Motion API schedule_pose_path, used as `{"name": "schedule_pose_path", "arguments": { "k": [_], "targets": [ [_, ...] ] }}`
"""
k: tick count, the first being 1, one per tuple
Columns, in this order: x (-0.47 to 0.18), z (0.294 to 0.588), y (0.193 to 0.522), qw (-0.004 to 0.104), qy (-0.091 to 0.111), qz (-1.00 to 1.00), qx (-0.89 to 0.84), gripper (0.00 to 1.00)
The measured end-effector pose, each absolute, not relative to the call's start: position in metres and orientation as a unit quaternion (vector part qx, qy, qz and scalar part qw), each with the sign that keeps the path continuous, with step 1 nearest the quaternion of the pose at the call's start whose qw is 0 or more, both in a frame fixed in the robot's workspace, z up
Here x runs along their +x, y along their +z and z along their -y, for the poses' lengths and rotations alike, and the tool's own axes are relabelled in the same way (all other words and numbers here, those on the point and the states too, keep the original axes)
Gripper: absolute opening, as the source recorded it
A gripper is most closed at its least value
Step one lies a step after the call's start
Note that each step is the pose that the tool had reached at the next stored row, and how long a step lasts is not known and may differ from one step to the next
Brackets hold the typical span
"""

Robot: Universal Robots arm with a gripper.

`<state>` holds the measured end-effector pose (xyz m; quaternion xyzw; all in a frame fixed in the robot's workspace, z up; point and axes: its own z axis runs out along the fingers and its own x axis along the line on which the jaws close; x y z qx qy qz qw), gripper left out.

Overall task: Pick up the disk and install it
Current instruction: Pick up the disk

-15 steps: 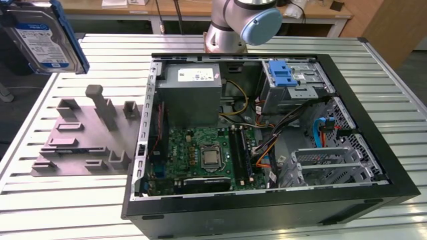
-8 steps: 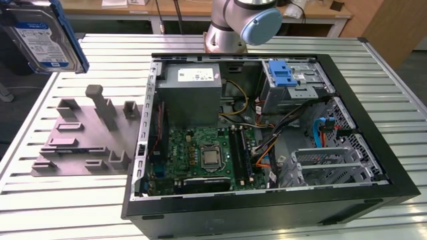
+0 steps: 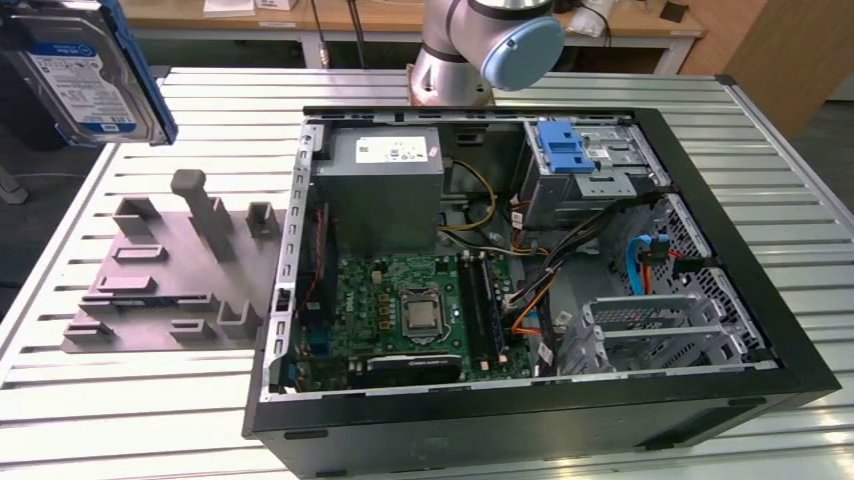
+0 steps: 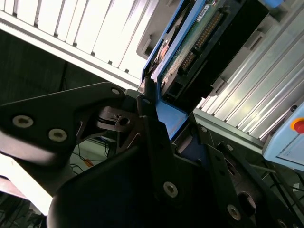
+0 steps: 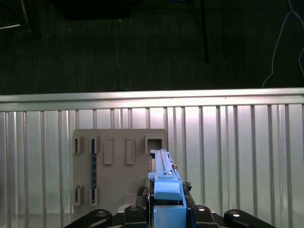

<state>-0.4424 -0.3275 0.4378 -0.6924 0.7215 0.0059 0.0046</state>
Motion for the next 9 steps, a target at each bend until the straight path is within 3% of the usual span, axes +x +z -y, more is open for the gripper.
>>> {"name": "schedule_pose_path", "arguments": {
  "k": [9],
  "targets": [
    [-0.4425,0.3275,0.4401,0.005,0.006,-0.721,-0.692,0.37]
  ]
}}
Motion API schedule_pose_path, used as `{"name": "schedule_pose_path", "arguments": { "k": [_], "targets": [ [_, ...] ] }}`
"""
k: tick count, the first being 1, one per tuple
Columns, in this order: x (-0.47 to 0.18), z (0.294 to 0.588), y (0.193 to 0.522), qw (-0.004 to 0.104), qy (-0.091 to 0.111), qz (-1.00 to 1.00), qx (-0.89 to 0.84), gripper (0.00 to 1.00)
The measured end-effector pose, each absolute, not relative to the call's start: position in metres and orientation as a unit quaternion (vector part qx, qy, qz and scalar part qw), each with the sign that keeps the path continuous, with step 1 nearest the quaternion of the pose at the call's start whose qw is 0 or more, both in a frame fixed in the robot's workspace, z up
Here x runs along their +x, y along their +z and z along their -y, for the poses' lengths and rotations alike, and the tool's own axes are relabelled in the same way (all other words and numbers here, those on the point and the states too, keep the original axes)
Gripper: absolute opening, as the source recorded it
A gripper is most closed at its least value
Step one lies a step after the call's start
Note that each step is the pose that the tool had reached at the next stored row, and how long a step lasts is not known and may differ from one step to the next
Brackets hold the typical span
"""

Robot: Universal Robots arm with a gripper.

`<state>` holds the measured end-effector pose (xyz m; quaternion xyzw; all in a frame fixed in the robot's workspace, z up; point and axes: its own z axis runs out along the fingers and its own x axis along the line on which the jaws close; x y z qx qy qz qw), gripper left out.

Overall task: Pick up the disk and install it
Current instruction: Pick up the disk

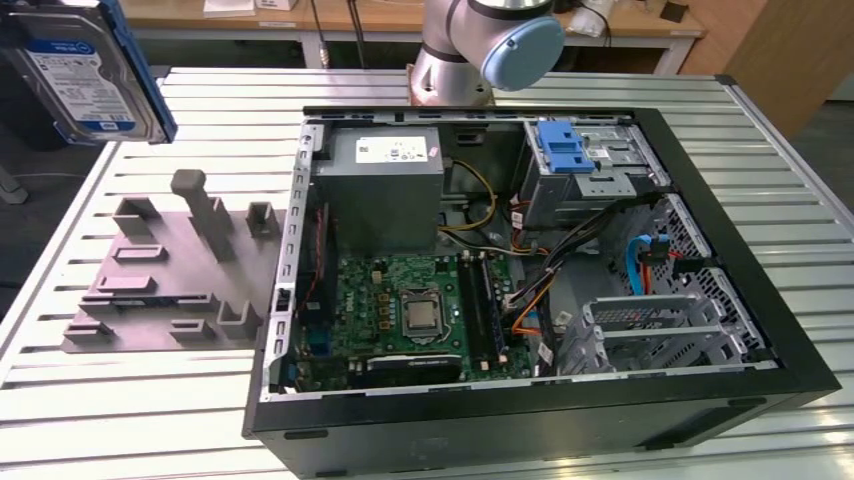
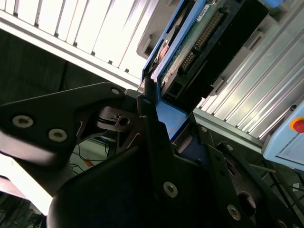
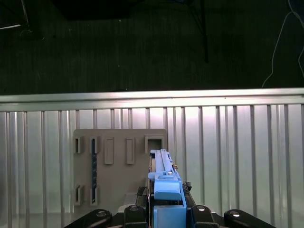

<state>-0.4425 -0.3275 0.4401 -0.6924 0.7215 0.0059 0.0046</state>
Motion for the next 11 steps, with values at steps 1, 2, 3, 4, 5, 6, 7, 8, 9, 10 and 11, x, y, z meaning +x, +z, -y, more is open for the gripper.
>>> {"name": "schedule_pose_path", "arguments": {
  "k": [1,2,3,4,5,6,7,8,9,10,11],
  "targets": [
    [-0.4424,0.3275,0.4403,0.005,0.006,-0.721,-0.692,0.37],
    [-0.4424,0.3275,0.4406,0.005,0.006,-0.721,-0.692,0.37],
    [-0.4424,0.3275,0.4408,0.005,0.006,-0.721,-0.692,0.37],
    [-0.4425,0.3275,0.441,0.005,0.006,-0.721,-0.692,0.37],
    [-0.4425,0.3275,0.4413,0.005,0.006,-0.721,-0.692,0.37],
    [-0.4425,0.3275,0.4415,0.005,0.006,-0.721,-0.692,0.37],
    [-0.4425,0.3275,0.4417,0.005,0.006,-0.721,-0.692,0.37],
    [-0.4424,0.3275,0.442,0.005,0.006,-0.721,-0.692,0.37],
    [-0.4425,0.3275,0.4424,0.005,0.006,-0.721,-0.692,0.37],
    [-0.4425,0.3275,0.4427,0.005,0.006,-0.721,-0.692,0.37],
    [-0.4425,0.3275,0.4431,0.005,0.006,-0.721,-0.692,0.37]
  ]
}}
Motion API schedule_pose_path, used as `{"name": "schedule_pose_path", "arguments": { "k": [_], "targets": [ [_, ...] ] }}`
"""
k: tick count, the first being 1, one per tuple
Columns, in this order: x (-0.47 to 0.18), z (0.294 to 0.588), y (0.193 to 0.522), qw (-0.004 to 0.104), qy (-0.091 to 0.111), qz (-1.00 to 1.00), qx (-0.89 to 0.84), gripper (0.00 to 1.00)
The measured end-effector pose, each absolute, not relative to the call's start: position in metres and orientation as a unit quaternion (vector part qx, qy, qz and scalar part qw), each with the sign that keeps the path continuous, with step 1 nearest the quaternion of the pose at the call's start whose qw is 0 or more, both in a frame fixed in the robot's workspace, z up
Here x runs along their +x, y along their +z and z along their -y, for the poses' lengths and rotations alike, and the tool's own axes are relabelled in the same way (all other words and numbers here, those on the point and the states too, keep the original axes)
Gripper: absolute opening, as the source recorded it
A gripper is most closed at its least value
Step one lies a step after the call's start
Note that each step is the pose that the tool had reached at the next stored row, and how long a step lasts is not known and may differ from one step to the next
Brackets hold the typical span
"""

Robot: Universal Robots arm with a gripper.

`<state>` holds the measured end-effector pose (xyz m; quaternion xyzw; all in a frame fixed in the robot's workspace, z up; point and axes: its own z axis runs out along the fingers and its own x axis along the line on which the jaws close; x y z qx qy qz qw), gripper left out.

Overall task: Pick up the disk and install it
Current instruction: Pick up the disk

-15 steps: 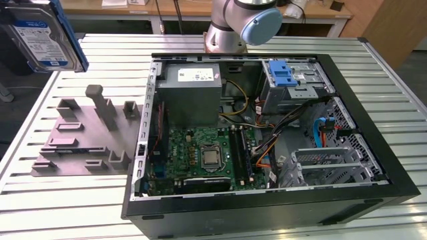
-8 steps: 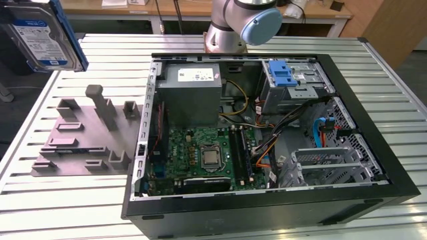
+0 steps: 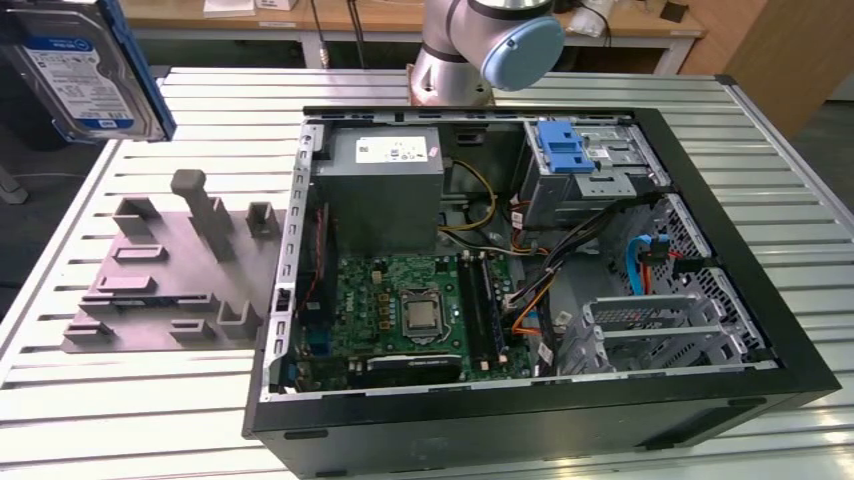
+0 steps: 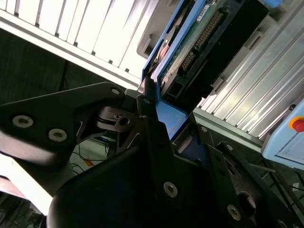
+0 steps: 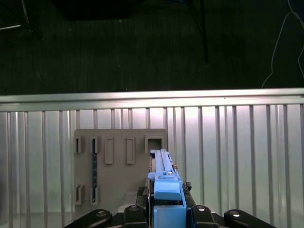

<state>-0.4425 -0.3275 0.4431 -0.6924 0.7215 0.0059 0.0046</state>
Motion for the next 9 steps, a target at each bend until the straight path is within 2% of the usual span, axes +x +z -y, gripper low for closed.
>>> {"name": "schedule_pose_path", "arguments": {
  "k": [9],
  "targets": [
    [-0.4425,0.3275,0.4483,0.005,0.006,-0.721,-0.692,0.37]
  ]
}}
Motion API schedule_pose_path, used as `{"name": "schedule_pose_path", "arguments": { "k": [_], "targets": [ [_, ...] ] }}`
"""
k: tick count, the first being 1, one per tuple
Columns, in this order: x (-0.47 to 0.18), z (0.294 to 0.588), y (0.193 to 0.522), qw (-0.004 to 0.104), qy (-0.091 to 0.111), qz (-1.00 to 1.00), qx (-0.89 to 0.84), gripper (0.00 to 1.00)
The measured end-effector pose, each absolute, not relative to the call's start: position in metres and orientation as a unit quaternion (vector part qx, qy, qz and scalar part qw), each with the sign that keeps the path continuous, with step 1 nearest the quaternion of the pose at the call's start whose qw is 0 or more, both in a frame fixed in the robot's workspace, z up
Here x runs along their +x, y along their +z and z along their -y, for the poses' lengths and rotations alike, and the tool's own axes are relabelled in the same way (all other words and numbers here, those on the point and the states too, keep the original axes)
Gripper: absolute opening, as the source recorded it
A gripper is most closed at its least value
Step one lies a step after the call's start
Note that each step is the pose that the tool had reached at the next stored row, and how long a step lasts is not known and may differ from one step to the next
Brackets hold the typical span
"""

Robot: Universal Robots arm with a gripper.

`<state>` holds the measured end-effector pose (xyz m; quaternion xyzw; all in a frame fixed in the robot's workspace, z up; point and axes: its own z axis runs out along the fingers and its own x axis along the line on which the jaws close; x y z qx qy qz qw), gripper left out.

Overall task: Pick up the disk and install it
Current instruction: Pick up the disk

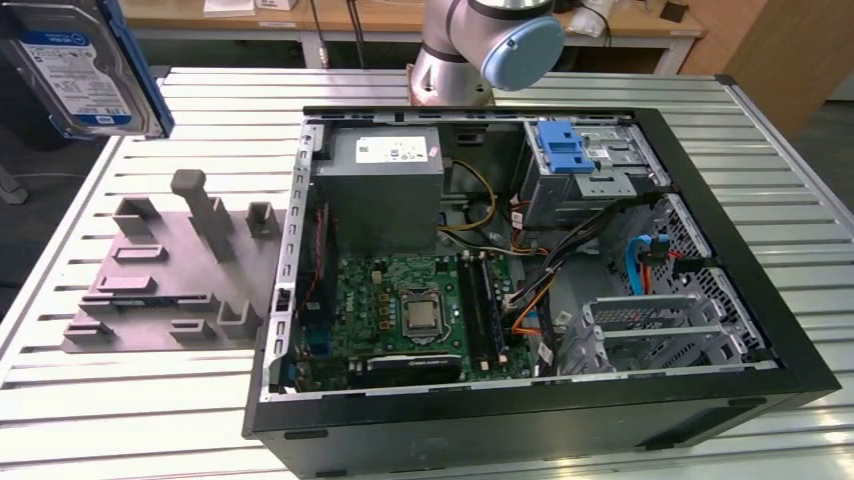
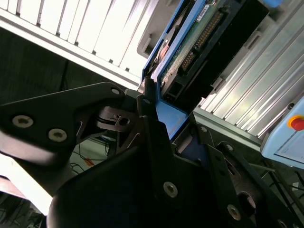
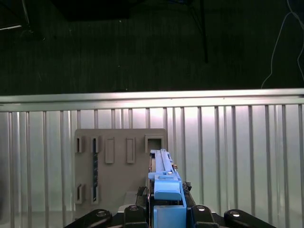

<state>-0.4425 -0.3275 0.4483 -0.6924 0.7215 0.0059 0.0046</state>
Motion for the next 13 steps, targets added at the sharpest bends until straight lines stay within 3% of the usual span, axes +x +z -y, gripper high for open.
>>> {"name": "schedule_pose_path", "arguments": {
  "k": [13],
  "targets": [
    [-0.4424,0.3275,0.4569,0.005,0.006,-0.721,-0.692,0.37]
  ]
}}
